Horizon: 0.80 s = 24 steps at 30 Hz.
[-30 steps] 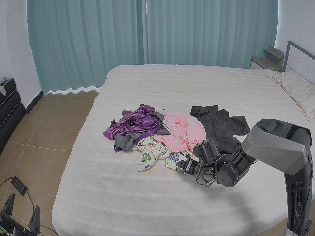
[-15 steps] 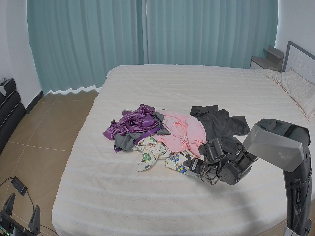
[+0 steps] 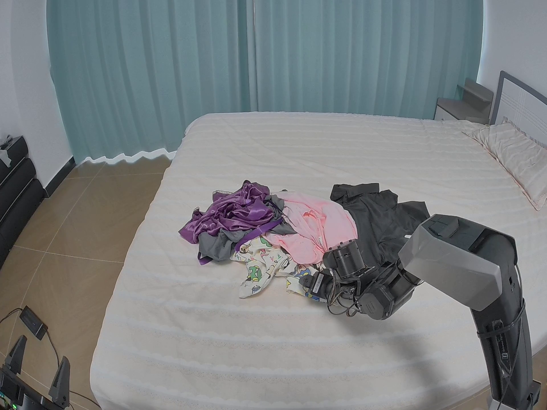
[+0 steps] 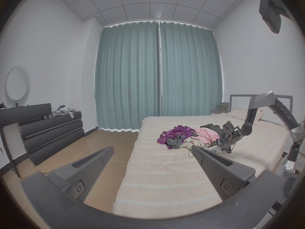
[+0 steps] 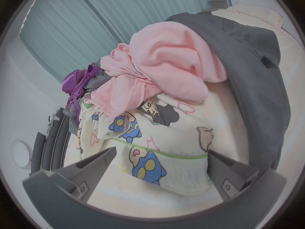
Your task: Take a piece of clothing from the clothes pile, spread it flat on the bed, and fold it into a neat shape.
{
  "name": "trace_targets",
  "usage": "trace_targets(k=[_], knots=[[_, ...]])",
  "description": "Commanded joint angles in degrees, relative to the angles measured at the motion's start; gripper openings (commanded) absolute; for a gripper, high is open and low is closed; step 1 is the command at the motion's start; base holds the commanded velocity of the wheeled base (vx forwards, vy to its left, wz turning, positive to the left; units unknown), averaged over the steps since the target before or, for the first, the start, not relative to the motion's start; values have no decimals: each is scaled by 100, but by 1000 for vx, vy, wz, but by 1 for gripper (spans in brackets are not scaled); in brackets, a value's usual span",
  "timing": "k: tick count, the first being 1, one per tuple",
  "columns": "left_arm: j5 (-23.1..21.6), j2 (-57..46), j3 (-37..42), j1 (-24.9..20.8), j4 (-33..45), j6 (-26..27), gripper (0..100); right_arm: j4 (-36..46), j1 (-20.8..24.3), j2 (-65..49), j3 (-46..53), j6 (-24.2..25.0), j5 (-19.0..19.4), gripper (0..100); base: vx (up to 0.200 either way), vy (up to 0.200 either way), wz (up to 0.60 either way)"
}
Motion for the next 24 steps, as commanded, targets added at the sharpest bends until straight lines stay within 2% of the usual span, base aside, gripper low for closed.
trace_targets(k=[1,9,17,20,24], knots=[[4,-92,101,6,0,-4,100,193,21,226,-386,-6,-35,0,0,0,0],[4,-92,101,-2,0,-4,100,166,-32,-47,-245,47,-35,0,0,0,0],[4,-92,92,-2,0,-4,100,131,-76,-899,660,135,0,0,0,0,0],[4,-92,101,-2,0,-4,100,26,21,-1760,1610,381,97,0,0,0,0],[4,-92,92,6,0,-4,100,-379,188,-2428,2471,433,203,0,0,0,0]])
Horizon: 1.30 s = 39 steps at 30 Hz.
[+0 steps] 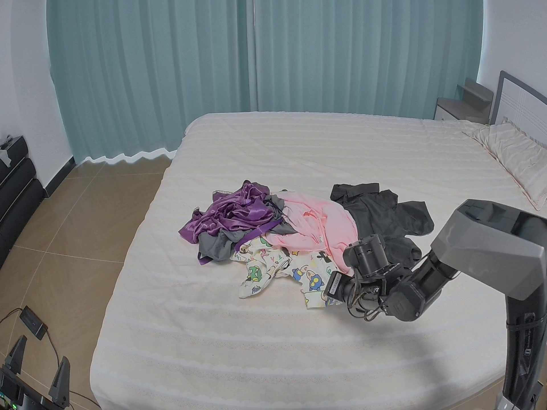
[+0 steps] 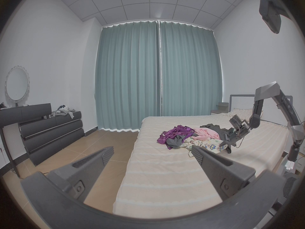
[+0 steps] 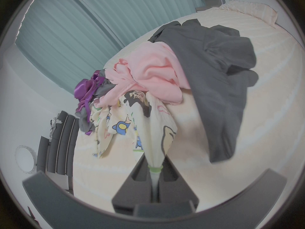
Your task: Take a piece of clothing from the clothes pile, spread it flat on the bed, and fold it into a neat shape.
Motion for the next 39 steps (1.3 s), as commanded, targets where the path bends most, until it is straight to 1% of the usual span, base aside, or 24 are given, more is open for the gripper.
trace_targets(k=[1,6,7,9,10,12,13,14,16,19,20,24,25,26,27,28,29,30,31,34,36,37,38,39], knots=[[4,-92,101,0,0,-1,100,-623,308,-1674,1671,157,176,0,0,0,0],[4,-92,92,9,0,-1,100,-1405,624,-2711,2902,148,246,0,0,0,0],[4,-84,101,0,0,-1,100,-1625,730,-3107,3253,139,264,0,0,0,0],[4,-92,92,0,0,-1,100,-1704,783,-3283,3403,130,282,0,0,0,0],[4,-92,101,0,0,7,100,-1783,923,-3880,3763,113,343,0,0,0,0],[4,-92,101,0,0,7,100,-1783,932,-3933,3789,113,352,0,0,0,0],[4,-92,101,9,0,7,100,-1739,1099,-4592,4053,86,422,0,0,0,0],[4,-92,92,0,0,-1,100,-1721,1178,-4909,4167,78,457,0,0,0,0],[4,-92,92,9,0,7,100,-1721,1240,-5128,4255,78,466,0,0,0,0],[-14,-92,92,0,-18,25,100,-1686,1451,-5990,4510,-37,484,0,0,0,0],[-14,-92,92,0,-18,25,100,-1686,1451,-6016,4519,-45,484,0,0,0,0],[-84,-101,101,0,-18,148,100,-1546,1494,-6807,4493,-248,536,0,0,0,0],[-172,-101,57,0,-79,157,100,-1466,1477,-7009,4457,-309,607,0,0,0,0],[-304,-31,-189,0,-211,78,100,-1387,1451,-7159,4387,-353,703,0,0,0,0],[-410,180,-699,0,-396,-28,100,-1317,1424,-7299,4317,-379,809,0,0,0,0],[-541,707,-1235,0,-501,-221,100,-1238,1398,-7449,4246,-388,958,0,0,0,0],[-638,1112,-1490,9,-545,-265,100,-1176,1371,-7537,4203,-388,1064,0,0,0,0],[-849,1481,-1665,9,-571,-239,100,-1097,1345,-7607,4150,-388,1178,0,0,0,0],[-954,1621,-1736,0,-571,-212,100,-1071,1327,-7633,4132,-388,1222,0,0,0,0],[-2220,2667,-1824,-237,-510,60,100,-1001,1134,-7572,3983,-397,1415,0,0,0,0],[-2765,3283,-1753,-396,-510,148,100,-1009,994,-7458,3895,-388,1556,0,0,0,0],[-2941,3608,-1736,-501,-510,262,100,-1009,941,-7414,3877,-388,1644,0,0,0,0],[-3037,4082,-1736,-721,-510,491,100,-1018,897,-7378,3851,-388,1749,0,0,0,0],[-3046,4460,-1745,-940,-536,649,100,-1018,870,-7352,3833,-388,1820,0,0,0,0]])
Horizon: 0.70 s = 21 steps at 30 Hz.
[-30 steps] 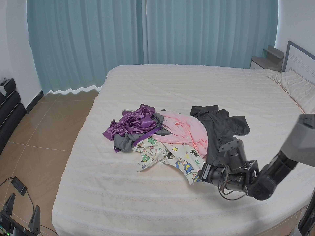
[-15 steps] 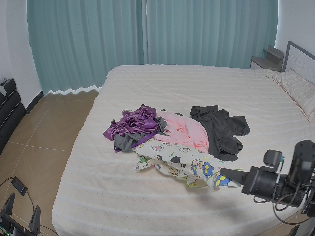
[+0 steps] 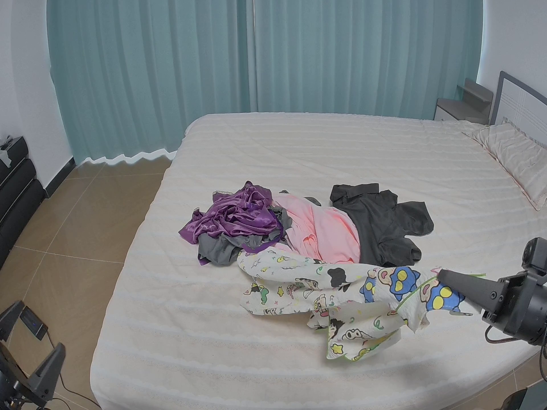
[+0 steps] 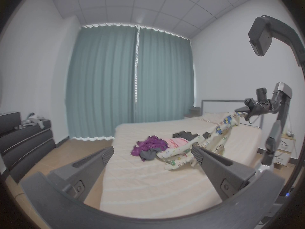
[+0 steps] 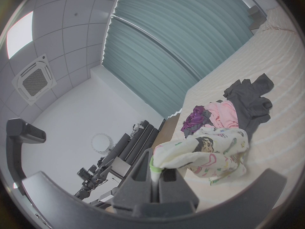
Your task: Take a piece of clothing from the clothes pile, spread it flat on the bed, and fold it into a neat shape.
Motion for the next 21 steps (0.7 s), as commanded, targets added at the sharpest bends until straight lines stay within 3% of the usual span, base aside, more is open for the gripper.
trace_targets(k=[1,2,4,5,7,8,10,15,21], knots=[[-1399,3016,-549,-806,-129,576,100,158,-379,-155,-320,-57,632,0,0,0,0],[-1390,3860,-557,-1334,-182,795,100,158,-414,-49,-329,-57,720,0,0,0,0],[-1390,4290,-566,-1571,-243,839,100,158,-432,21,-329,-57,738,0,0,0,0],[-1382,5125,-557,-1993,-551,839,100,114,-441,170,-355,-57,738,0,0,0,0],[-1382,5767,-566,-2248,-885,804,100,114,-441,250,-469,-57,747,0,0,0,0],[-1382,5767,-566,-2248,-885,804,100,114,-441,250,-469,-57,747,0,0,0,0],[-1364,6760,-619,-2371,-1588,787,100,114,-520,425,-654,-30,755,0,0,0,0],[-793,8395,-680,-2547,-2713,787,100,114,-792,715,-812,-21,755,0,0,0,0],[-591,9898,-909,-2652,-4023,699,100,114,-836,715,-874,-4,755,0,0,0,0]])
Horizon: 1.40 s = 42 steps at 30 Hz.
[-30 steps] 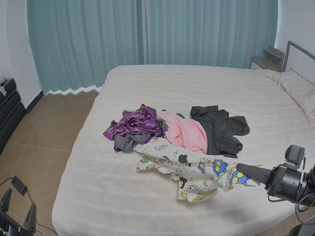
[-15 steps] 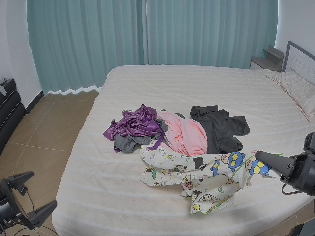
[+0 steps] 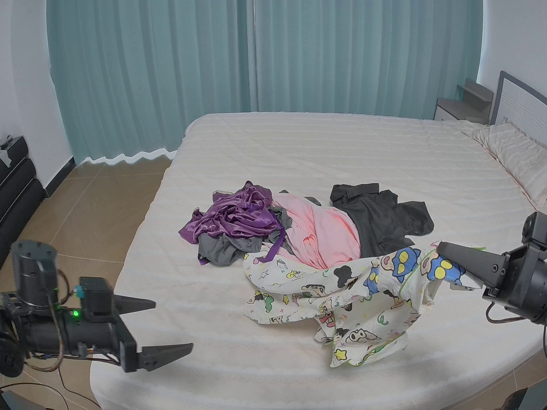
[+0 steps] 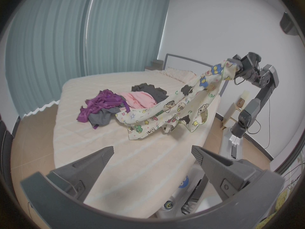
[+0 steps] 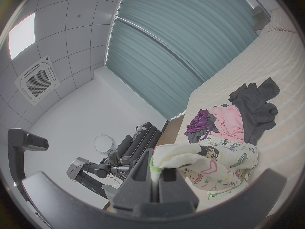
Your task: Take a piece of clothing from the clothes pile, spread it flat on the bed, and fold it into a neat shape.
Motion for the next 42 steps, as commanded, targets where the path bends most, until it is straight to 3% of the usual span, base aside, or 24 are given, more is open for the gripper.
trace_targets(k=[1,8,19,23,40,42], knots=[[307,4169,-424,-838,-2232,61,100,16,-342,504,-413,14,153,0,0,0,0],[482,4890,-802,-1014,-2987,-642,100,24,-351,530,-606,-3,144,0,0,0,0],[526,5444,-1241,-1199,-3611,-932,100,33,-369,811,-993,-39,180,0,0,0,0],[816,5698,-1575,-1199,-3805,-967,100,24,-378,838,-1046,-39,188,0,0,0,0],[1168,6885,-2648,-1278,-4350,-1249,100,51,-448,925,-1380,-30,188,0,0,0,0],[1309,7105,-2973,-1278,-4359,-1627,100,24,-457,943,-1406,-30,188,0,0,0,0]])
